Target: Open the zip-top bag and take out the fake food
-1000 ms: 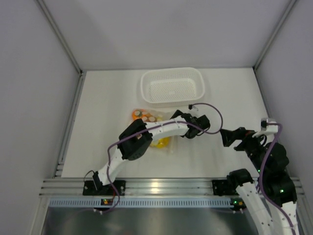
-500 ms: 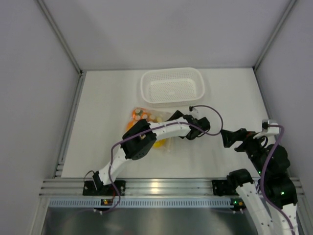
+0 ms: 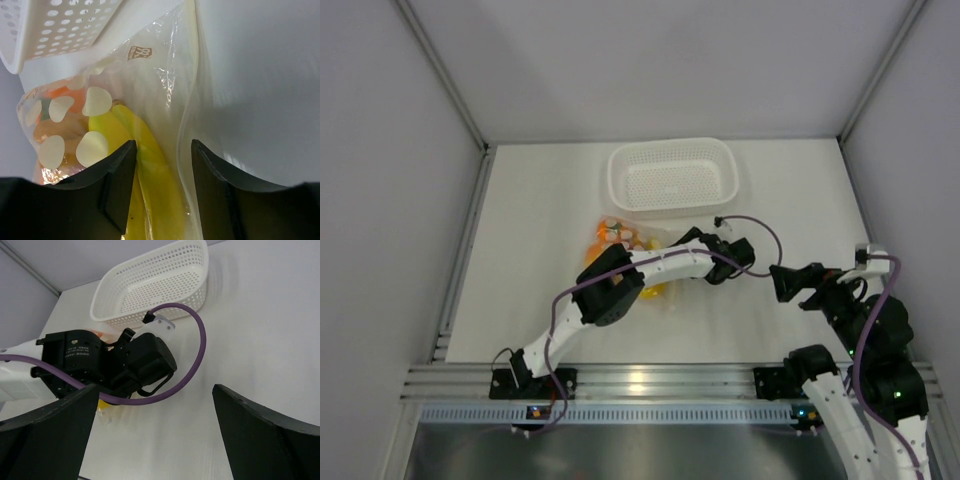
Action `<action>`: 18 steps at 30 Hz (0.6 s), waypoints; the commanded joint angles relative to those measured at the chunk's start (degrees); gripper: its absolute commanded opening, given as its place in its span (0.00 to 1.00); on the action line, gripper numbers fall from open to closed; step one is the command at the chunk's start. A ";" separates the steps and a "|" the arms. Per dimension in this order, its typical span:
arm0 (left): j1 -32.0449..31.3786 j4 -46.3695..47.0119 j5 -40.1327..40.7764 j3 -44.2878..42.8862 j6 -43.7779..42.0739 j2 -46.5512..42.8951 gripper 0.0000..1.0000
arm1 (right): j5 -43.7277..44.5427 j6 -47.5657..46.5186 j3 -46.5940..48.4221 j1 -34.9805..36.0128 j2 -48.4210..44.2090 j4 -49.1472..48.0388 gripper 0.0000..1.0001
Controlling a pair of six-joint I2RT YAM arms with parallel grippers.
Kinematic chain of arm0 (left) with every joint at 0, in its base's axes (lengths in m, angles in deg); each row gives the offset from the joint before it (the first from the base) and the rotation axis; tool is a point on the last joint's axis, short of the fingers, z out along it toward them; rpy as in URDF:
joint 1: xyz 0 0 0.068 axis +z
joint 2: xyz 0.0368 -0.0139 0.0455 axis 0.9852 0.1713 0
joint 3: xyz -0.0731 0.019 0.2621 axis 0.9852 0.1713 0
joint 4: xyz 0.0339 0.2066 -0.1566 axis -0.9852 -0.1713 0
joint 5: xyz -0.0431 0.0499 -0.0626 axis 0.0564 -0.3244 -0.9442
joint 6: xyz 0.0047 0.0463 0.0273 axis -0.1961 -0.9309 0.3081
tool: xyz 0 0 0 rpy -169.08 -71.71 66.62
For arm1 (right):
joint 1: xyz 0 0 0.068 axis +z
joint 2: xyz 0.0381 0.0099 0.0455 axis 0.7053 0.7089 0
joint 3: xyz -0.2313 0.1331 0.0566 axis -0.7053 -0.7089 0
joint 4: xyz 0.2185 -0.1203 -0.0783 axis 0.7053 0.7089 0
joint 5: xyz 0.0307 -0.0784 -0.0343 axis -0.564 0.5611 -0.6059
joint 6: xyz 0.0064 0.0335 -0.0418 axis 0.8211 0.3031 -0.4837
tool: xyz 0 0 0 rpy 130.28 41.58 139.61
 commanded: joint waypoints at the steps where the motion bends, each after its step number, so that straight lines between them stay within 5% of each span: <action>1: -0.39 0.43 -2.70 -1.83 0.11 1.72 0.52 | -0.88 0.58 0.30 -0.07 -0.09 -1.48 0.99; 7: 0.32 0.43 -5.07 -0.51 2.22 3.57 0.25 | -0.18 -0.03 1.01 -0.07 -0.71 -0.52 0.99; 8: 0.40 0.52 -5.25 -0.25 2.57 3.40 0.12 | -0.17 -0.03 1.10 -0.07 -0.71 -0.43 1.00; 10: 0.76 0.52 -5.86 0.28 3.54 2.87 0.02 | -0.09 -0.12 1.01 -0.07 -0.97 -0.16 0.99; 18: 2.07 0.52 -4.99 1.68 9.06 -3.01 0.00 | -0.08 0.05 0.74 -0.07 -0.97 -0.60 1.00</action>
